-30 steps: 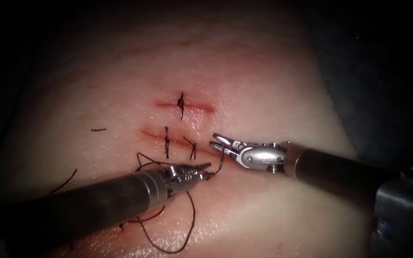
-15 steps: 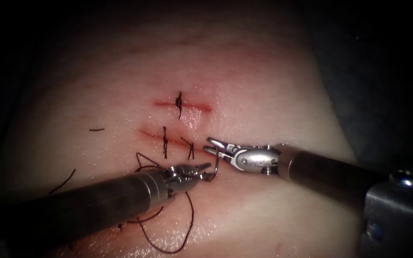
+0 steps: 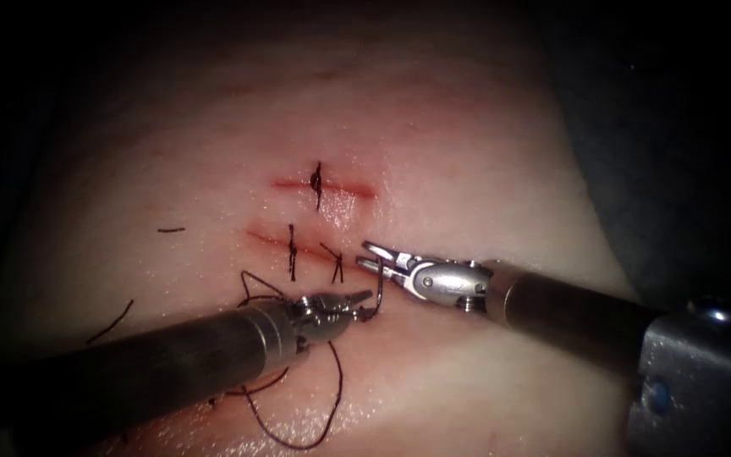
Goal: Wound Closure
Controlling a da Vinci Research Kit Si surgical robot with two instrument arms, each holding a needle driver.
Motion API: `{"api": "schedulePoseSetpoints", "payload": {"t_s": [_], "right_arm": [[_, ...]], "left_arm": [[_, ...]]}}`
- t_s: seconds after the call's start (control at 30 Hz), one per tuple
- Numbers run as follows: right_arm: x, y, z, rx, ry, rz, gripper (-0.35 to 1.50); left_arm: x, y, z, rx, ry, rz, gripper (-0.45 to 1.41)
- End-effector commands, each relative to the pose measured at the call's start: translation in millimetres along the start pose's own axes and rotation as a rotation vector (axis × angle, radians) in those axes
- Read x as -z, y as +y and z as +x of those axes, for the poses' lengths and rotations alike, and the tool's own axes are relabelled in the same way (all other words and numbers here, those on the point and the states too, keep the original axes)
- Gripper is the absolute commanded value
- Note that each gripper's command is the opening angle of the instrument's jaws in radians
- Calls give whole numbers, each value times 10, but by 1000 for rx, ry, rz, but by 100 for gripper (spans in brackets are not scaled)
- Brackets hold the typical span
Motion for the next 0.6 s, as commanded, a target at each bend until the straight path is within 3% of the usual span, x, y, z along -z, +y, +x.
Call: {"api": "schedulePoseSetpoints", "payload": {"t_s": [0.03, 0.17, 0.4, 0.6], "right_arm": [[-8, 1, -2, -19, 0, 1, -35], [-8, 5, 3, -58, 14, -11, -35], [8, 49, 48, -307, 76, -51, -35], [10, 68, 64, -489, 99, -2, -35]], "left_arm": [[-7, 0, 3, 0, 1, 2, -5], [-12, 1, 6, 3, 0, 6, -5], [-31, 8, -4, -15, -33, 9, -6], [-34, 13, -20, -9, -57, -11, -6]]}}
